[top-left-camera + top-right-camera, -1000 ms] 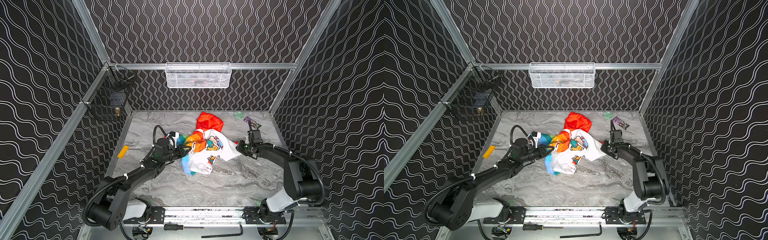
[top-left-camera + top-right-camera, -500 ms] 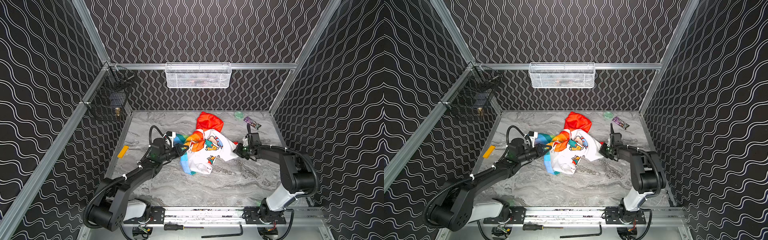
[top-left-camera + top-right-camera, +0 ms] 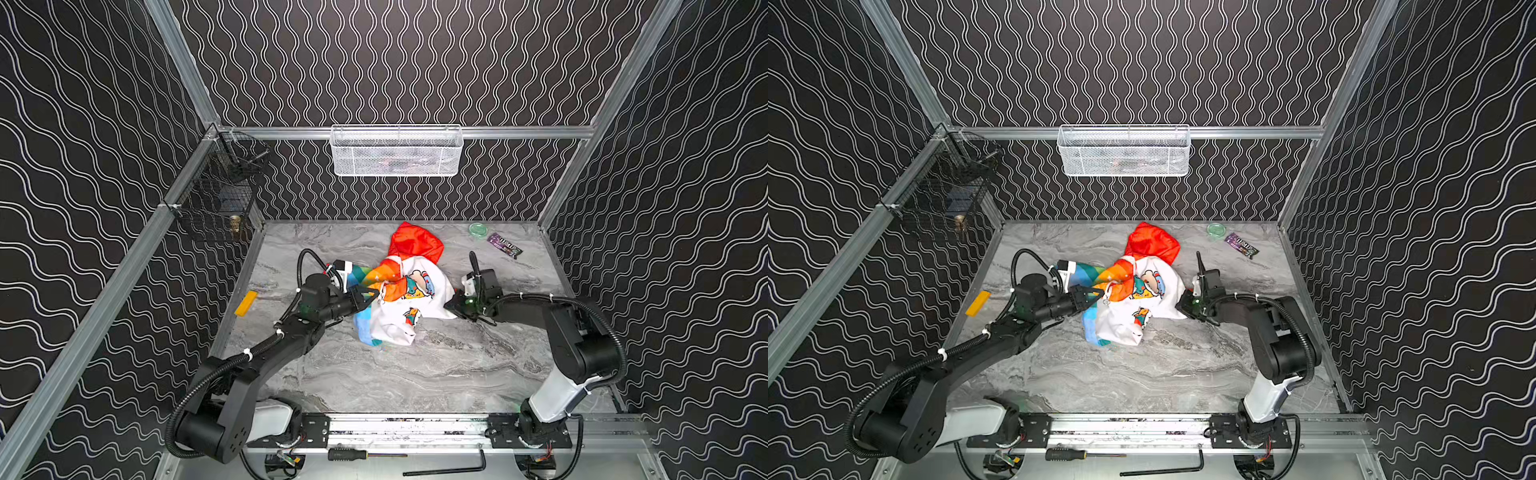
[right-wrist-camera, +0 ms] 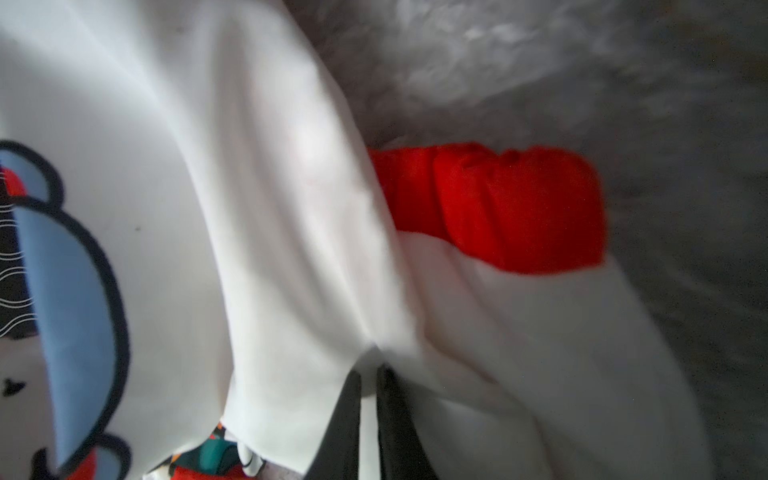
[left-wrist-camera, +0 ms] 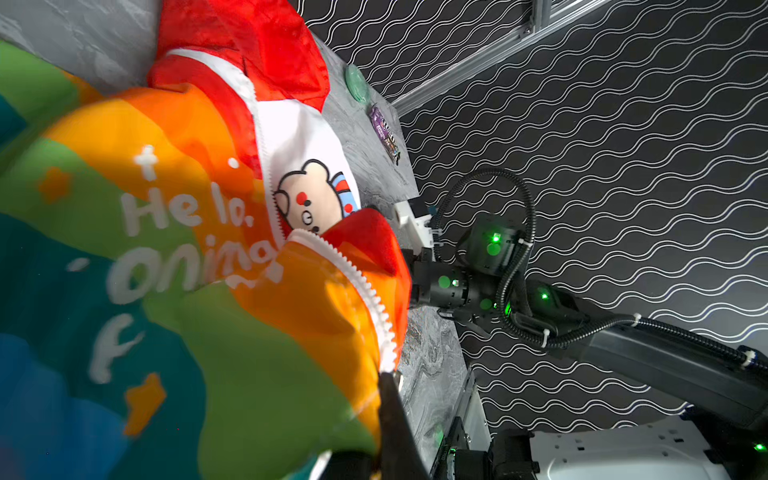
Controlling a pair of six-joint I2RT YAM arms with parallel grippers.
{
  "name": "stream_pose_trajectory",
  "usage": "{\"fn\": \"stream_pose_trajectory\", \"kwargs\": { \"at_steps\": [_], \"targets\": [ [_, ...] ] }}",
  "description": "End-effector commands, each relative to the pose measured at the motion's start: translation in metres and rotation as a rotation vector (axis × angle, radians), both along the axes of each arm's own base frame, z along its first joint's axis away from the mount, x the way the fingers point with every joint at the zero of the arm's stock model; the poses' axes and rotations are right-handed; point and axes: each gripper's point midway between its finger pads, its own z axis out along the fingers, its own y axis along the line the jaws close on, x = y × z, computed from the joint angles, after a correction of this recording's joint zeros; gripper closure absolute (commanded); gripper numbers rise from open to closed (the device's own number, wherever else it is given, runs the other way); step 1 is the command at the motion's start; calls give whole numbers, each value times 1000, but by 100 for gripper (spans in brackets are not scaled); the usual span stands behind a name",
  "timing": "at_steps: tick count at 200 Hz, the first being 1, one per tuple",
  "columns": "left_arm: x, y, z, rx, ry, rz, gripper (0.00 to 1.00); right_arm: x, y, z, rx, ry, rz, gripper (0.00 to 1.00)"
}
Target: Zip up the jacket
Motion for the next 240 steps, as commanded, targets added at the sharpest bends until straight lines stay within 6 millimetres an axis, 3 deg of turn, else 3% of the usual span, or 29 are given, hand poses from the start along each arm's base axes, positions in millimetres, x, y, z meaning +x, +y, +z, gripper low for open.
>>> {"fn": "stream_pose_trajectory", "kwargs": {
  "at_steps": [1,41,59,77,114,146,160,170,178,240],
  "targets": [
    [1,-1,7,-1,-29,-10,100,-2,29,1,37,11,23,87],
    [1,0,4,-2,-24,-7,100,-14,102,6,87,11,151,87],
    [1,-1,3,-1,-23,-12,100,-17,122,14,91,-5,196,86],
    [1,-1,4,-4,-24,-18,100,-18,121,21,86,-15,201,79],
    [0,-3,2,1,-20,-35,100,-18,85,50,-27,-98,171,52],
    [-2,-4,1,-8,-14,-46,100,-17,66,87,-73,-180,166,46],
    [-1,-4,0,-14,-9,-45,100,-17,73,110,-37,-228,197,52],
    [-1,-5,2,-23,-8,-46,100,-24,81,115,-18,-240,228,54],
    [-1,-5,2,-25,-6,-48,100,-21,91,135,2,-283,249,55],
    [-1,-4,5,-20,-4,-39,100,-59,142,169,138,-296,372,62]
  ]
}}
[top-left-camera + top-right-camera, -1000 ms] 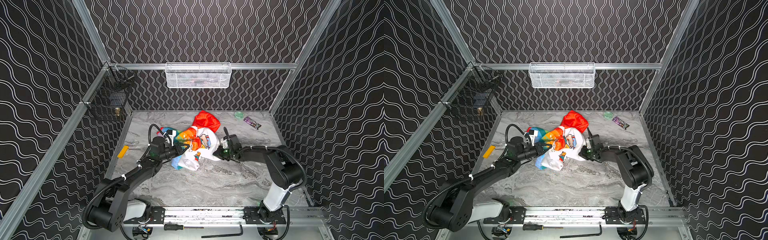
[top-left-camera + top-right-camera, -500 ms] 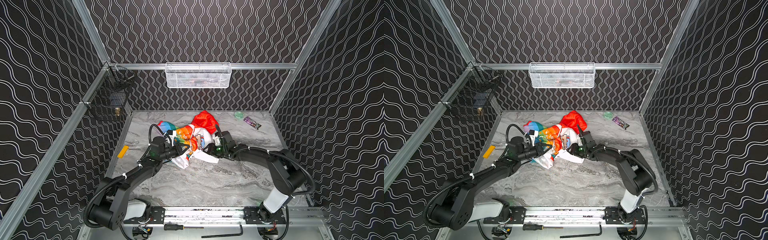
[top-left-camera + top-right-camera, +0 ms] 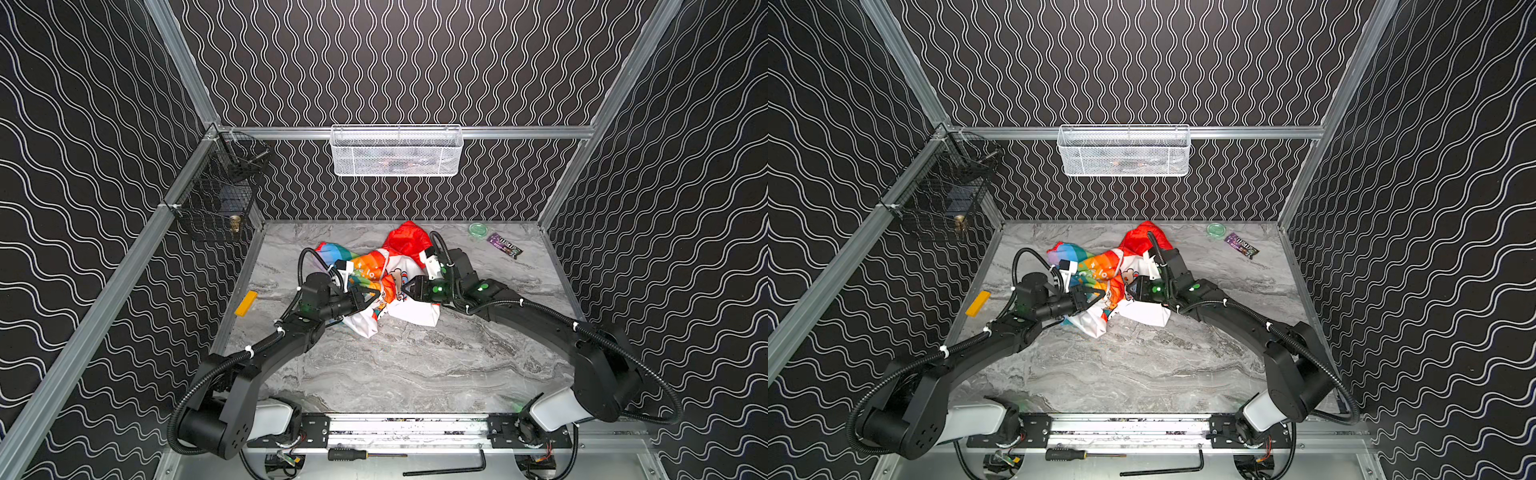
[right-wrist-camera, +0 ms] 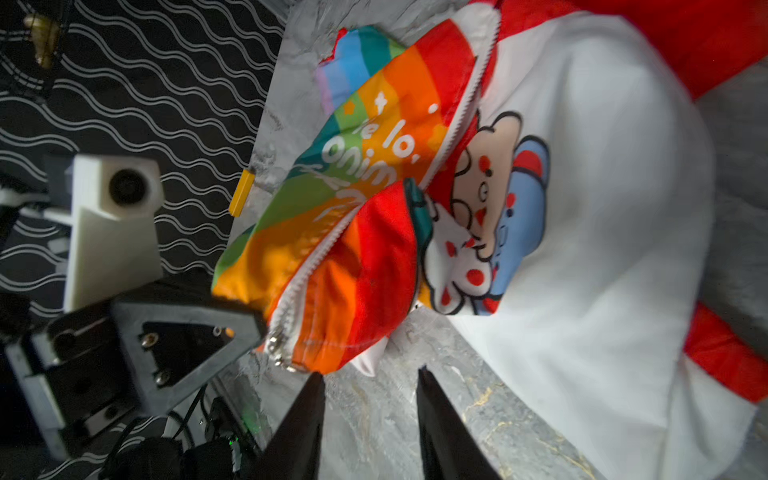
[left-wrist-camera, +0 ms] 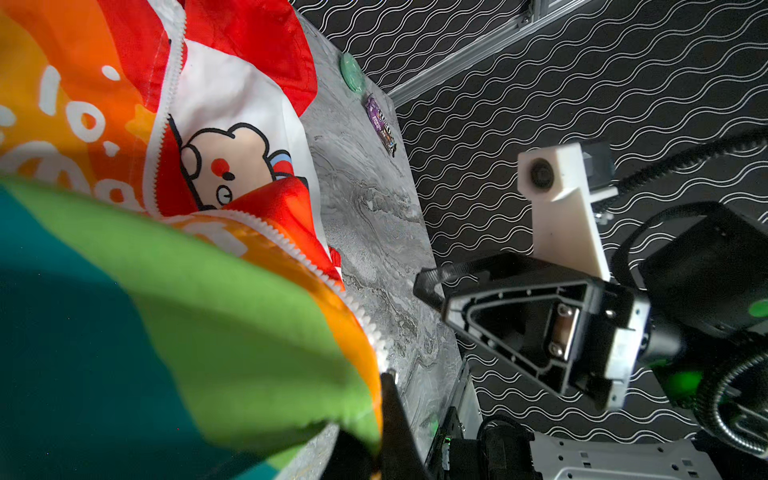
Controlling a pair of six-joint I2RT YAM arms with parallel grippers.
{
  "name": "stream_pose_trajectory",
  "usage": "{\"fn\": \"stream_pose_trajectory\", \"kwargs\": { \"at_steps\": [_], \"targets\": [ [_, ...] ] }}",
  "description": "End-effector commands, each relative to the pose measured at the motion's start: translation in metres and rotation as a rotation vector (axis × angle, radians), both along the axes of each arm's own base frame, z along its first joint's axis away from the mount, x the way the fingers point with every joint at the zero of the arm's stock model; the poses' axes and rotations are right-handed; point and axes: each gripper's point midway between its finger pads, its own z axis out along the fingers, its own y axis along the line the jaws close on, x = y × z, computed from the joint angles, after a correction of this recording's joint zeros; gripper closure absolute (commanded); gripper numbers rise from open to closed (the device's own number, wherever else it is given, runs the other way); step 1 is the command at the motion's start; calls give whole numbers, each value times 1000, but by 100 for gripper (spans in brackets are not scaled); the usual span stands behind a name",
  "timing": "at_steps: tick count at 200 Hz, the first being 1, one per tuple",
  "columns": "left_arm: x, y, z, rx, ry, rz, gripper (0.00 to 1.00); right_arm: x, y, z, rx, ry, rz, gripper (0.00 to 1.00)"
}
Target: Zip up the jacket
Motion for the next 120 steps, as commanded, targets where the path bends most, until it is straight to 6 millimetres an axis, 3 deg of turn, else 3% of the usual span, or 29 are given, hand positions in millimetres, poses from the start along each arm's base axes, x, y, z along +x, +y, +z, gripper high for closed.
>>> {"fn": "stream_pose_trajectory", "kwargs": {
  "at_steps": [1,23,25,40,73,120],
  "targets": [
    [0,-1,6,-14,-18,-10,100,-17,15,10,65,31,46,62],
    [0,-1,4,-28,-10,-6,100,-29,28,14,180,88,61,62],
    [0,-1,4,-30,-9,-5,100,-32,27,6,180,109,60,61],
    [0,-2,5,-37,-7,-5,100,-40,31,3,252,146,63,56],
    [0,-3,3,-59,7,-9,100,-41,33,7,318,146,31,42],
    [1,-6,2,-115,35,-13,100,-38,38,5,372,168,22,40]
  ]
}}
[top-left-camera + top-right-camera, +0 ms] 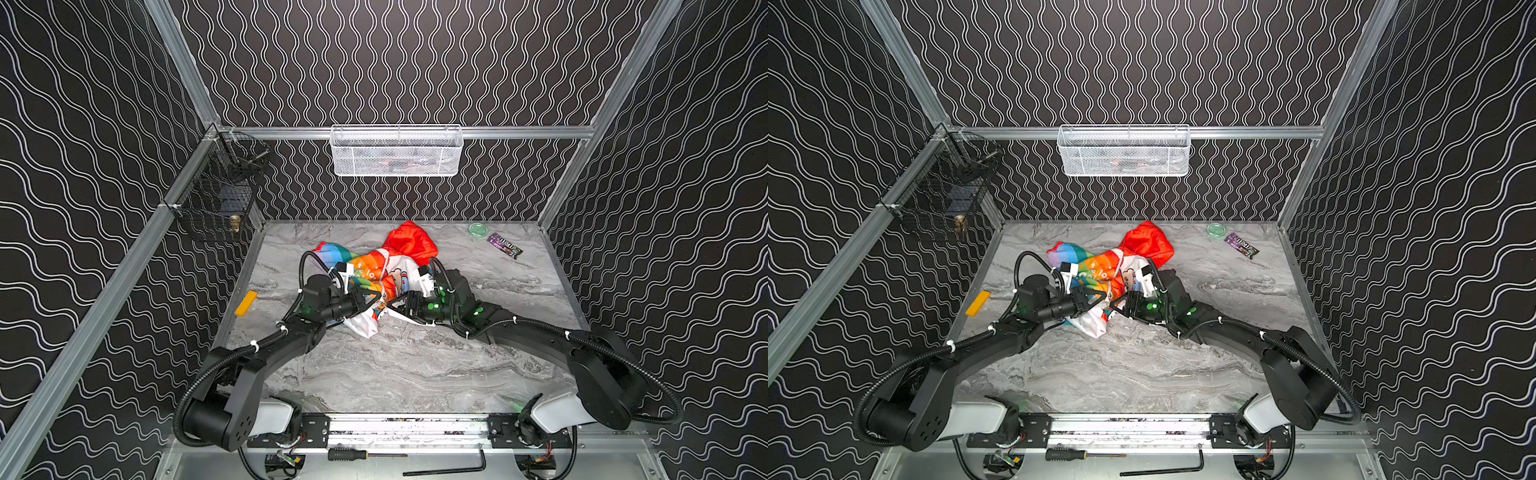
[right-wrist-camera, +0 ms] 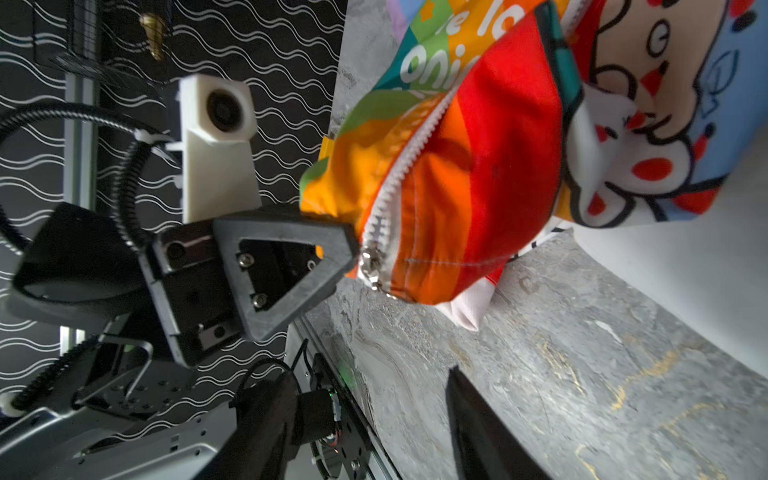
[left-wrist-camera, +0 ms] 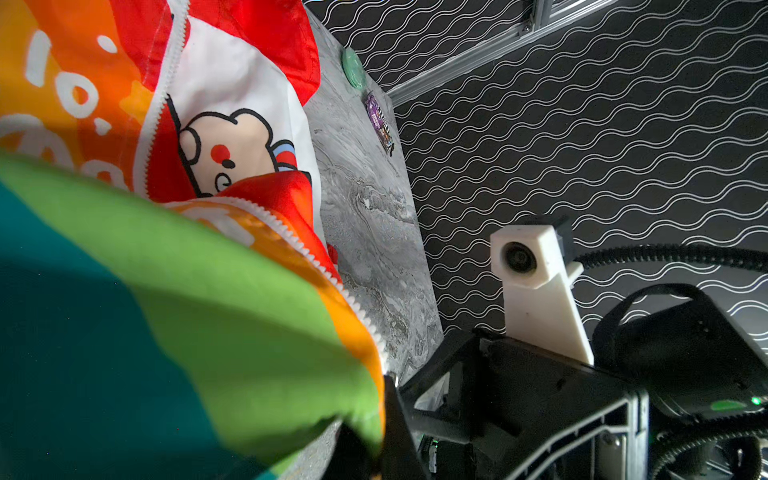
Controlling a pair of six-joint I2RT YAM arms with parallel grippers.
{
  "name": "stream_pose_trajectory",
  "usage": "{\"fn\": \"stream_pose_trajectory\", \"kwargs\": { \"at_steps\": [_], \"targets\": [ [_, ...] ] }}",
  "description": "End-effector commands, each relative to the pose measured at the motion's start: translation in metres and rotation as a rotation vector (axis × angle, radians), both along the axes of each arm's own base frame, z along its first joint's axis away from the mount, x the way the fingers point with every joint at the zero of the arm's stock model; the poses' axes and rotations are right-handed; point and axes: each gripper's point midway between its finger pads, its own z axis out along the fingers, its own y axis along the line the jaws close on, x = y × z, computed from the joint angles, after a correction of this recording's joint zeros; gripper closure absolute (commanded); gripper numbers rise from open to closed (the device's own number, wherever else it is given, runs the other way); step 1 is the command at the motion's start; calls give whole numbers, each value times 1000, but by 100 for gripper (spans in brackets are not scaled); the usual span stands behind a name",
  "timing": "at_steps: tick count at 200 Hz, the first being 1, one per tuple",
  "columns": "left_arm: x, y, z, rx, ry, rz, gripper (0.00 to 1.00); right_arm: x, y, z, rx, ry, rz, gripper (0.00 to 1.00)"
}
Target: Zip up the jacket
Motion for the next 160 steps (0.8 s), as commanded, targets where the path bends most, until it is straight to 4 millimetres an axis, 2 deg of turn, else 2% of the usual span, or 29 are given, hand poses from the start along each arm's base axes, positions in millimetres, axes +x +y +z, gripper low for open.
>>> {"fn": "stream_pose_trajectory", "kwargs": {
  "at_steps": [1,63,93,160],
  "targets": [
    [1,-3,14,-63,-26,-11,100,4,8,13,84,-4,-5,40],
    [0,-4,16,-124,8,-3,100,5,13,1,104,25,-2,27],
    [-1,-5,16,-144,15,-5,100,7,18,2,135,31,9,25],
    [-4,-4,17,-144,15,-8,100,15,27,3,177,29,13,10]
  ]
}}
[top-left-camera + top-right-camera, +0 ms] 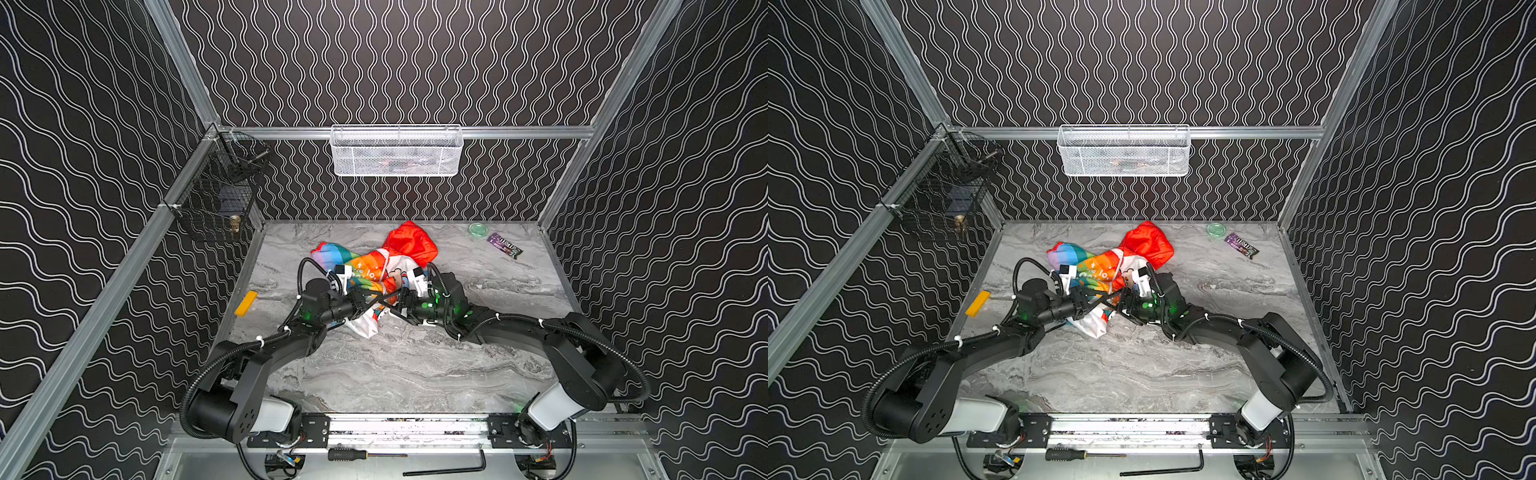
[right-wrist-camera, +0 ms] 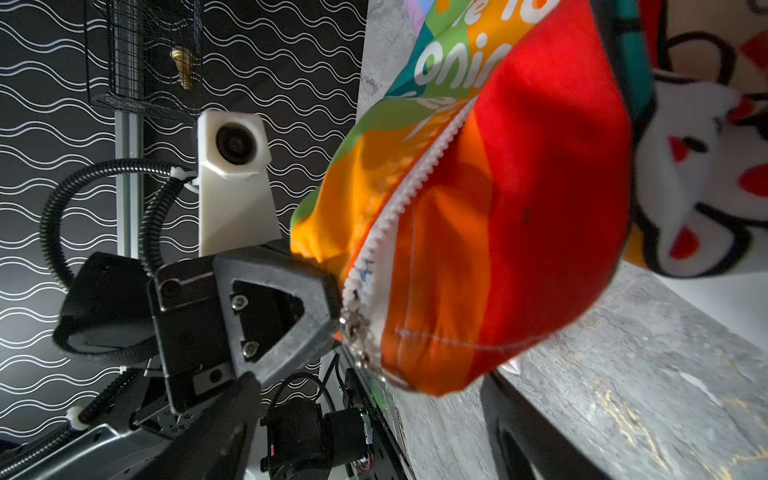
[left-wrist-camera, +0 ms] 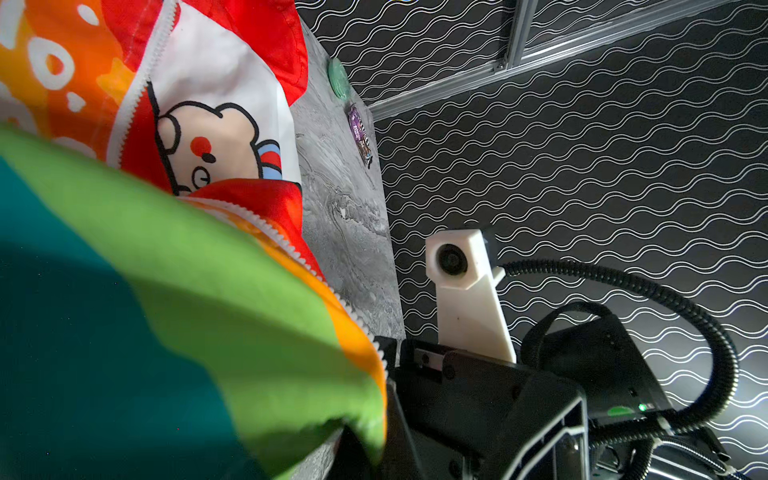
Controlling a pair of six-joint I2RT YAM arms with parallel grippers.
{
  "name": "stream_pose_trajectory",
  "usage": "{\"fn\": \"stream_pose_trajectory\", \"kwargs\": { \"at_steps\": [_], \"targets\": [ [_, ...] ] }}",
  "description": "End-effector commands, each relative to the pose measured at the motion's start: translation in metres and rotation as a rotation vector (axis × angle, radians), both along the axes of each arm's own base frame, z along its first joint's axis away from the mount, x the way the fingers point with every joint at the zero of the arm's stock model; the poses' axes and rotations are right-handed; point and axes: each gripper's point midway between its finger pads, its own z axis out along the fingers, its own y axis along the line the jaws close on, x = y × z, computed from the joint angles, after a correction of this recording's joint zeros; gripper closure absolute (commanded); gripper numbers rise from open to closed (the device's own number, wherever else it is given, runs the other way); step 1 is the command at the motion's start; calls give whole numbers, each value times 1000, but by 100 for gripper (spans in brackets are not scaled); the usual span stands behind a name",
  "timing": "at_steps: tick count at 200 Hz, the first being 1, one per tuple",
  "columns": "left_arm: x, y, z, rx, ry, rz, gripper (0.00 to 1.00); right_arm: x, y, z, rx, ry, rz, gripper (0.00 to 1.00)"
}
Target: Zip up the jacket
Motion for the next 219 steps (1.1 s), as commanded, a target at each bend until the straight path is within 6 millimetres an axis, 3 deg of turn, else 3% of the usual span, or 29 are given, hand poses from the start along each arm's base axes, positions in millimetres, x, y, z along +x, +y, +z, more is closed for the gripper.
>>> {"fn": "stream_pose_trajectory", "kwargs": {
  "at_steps": [1,90,168,219],
  "targets": [
    [-2,-1,11,-30,-36,-15,100,6,8,18,68,-35,8,10],
    [-3,-1,10,-32,-38,-13,100,8,20,31,150,-26,43,10],
    [-2,0,12,-33,-47,-6,100,-6,15,38,212,10,61,26],
    [-2,1,11,-18,-50,-4,100,-13,16,33,212,26,72,43]
  ]
}}
